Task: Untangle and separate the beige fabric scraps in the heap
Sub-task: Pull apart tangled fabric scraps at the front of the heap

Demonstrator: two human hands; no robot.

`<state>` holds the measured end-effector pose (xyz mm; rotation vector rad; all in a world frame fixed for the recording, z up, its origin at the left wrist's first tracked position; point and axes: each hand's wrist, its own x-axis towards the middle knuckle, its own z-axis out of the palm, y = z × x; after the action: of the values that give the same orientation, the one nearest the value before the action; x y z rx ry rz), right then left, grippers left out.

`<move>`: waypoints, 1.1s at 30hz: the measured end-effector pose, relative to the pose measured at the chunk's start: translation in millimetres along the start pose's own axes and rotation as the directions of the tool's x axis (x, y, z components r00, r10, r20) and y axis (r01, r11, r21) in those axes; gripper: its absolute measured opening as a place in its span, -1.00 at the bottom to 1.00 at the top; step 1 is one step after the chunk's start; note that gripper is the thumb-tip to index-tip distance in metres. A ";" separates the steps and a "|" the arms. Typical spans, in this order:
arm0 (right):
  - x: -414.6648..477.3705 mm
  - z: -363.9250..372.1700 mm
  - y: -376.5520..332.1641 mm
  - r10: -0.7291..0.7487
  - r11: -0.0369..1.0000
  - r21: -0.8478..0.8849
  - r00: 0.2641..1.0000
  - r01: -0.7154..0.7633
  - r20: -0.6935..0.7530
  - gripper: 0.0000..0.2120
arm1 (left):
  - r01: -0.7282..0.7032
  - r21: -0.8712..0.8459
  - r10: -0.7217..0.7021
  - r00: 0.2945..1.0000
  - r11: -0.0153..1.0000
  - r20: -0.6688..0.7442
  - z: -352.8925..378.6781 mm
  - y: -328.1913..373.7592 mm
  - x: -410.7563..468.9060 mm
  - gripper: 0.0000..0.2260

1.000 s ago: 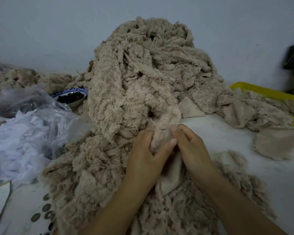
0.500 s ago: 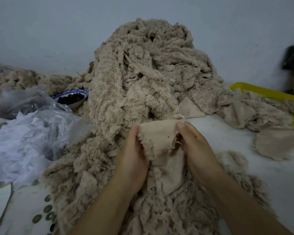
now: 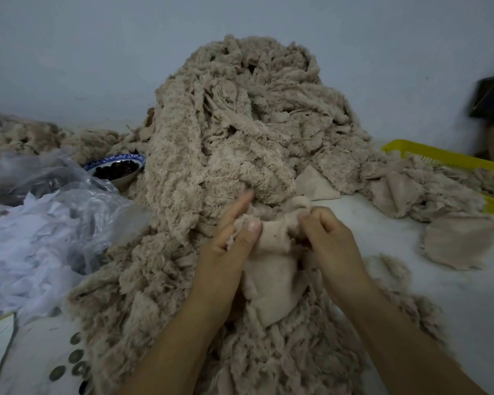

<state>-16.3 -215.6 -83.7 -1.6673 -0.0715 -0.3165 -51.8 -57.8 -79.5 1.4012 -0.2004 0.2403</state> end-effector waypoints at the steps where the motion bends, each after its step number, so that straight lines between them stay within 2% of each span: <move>1: -1.8 1.5 -0.4 -0.023 1.000 -0.001 0.999 0.023 0.049 -0.69 | 0.041 -0.077 -0.043 0.999 0.996 -0.021 1.7 1.4 -1.5 -0.76; 3: -5.5 2.9 -3.3 -0.057 0.993 0.112 0.978 0.035 0.199 -0.80 | 0.085 -0.136 -0.098 0.991 0.987 -0.086 1.9 2.1 -1.4 -0.71; 4: -6.7 2.6 -3.5 -0.084 0.990 0.129 0.956 0.049 0.279 -0.69 | 0.096 -0.146 -0.111 0.989 0.985 -0.098 1.7 2.7 -1.1 -0.71; 5: -7.2 3.1 -2.0 -0.093 0.994 0.093 0.929 0.063 0.358 -0.59 | 0.108 -0.161 -0.124 0.988 0.981 -0.094 0.5 2.7 -0.7 -0.70; 7: -9.9 7.0 -0.9 -0.052 0.994 -0.059 0.892 0.087 0.449 -0.60 | 0.133 -0.187 -0.151 0.985 0.973 -0.086 -1.7 2.8 0.2 -0.66; 9: -11.2 9.7 1.3 -0.053 0.981 -0.148 0.900 0.129 0.433 -0.64 | 0.145 -0.191 -0.163 0.983 0.971 -0.081 -1.2 2.3 0.8 -0.64; 11: -9.6 7.0 -1.8 -0.026 0.990 -0.116 0.918 0.078 0.395 -0.70 | 0.151 -0.209 -0.169 0.983 0.966 -0.069 0.4 1.6 2.5 -0.68; 14: -0.9 -4.3 -1.7 0.047 0.998 0.016 0.957 -0.054 0.285 -0.68 | 0.162 -0.223 -0.168 0.986 0.961 -0.010 3.4 2.7 6.3 -0.66; 16: 5.5 -8.2 -0.3 0.127 0.968 0.182 0.965 -0.171 0.231 -0.70 | 0.166 -0.146 -0.163 0.986 0.975 0.033 6.4 0.5 7.4 -0.60; 18: 16.9 -15.4 -3.0 0.141 0.861 0.463 0.973 -0.211 0.182 -0.78 | 0.175 -0.048 -0.173 0.984 0.983 0.048 10.1 -1.7 7.3 -0.60; 19: 24.7 -24.5 -4.4 0.122 0.757 0.632 0.986 -0.167 0.114 -0.76 | 0.182 0.015 -0.183 0.981 0.983 0.057 11.7 -2.4 7.2 -0.63; 21: 39.5 -47.6 -7.6 0.108 0.498 0.866 0.994 -0.038 -0.019 -0.61 | 0.194 0.151 -0.211 0.972 0.969 0.102 14.1 -5.1 7.5 -0.71; 22: 44.0 -56.6 -6.8 0.144 0.403 0.915 0.988 -0.014 -0.048 -0.50 | 0.202 0.193 -0.227 0.967 0.960 0.116 15.3 -6.7 7.7 -0.74; 23: 46.1 -60.9 -3.4 0.219 0.358 0.933 0.974 -0.033 -0.050 -0.40 | 0.210 0.221 -0.240 0.963 0.952 0.121 17.0 -7.6 8.9 -0.75; 25: 42.7 -54.4 7.7 0.405 0.395 0.899 0.914 -0.190 0.015 -0.33 | 0.203 0.279 -0.247 0.960 0.939 0.130 22.6 -7.2 12.8 -0.76; 27: 35.6 -37.5 16.8 0.477 0.514 0.784 0.876 -0.349 0.078 -0.48 | 0.176 0.397 -0.246 0.960 0.901 0.133 30.4 -5.6 19.5 -0.78; 29: 29.1 -24.0 21.3 0.453 0.709 0.578 0.889 -0.405 0.068 -0.69 | 0.146 0.500 -0.248 0.958 0.854 0.144 38.9 -5.4 30.7 -0.78; 31: 24.7 -16.0 24.3 0.392 0.873 0.308 0.920 -0.378 0.017 -0.78 | 0.113 0.566 -0.233 0.962 0.817 0.144 48.6 -8.5 47.6 -0.79; 33: 22.3 -11.8 27.3 0.346 0.931 0.127 0.938 -0.342 -0.014 -0.80 | 0.074 0.638 -0.207 0.969 0.766 0.137 60.4 -15.7 69.1 -0.81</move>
<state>9.5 -233.7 -103.4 -1.5179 0.2238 -0.0728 19.1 -116.5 -65.4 2.1119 -0.1852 0.0310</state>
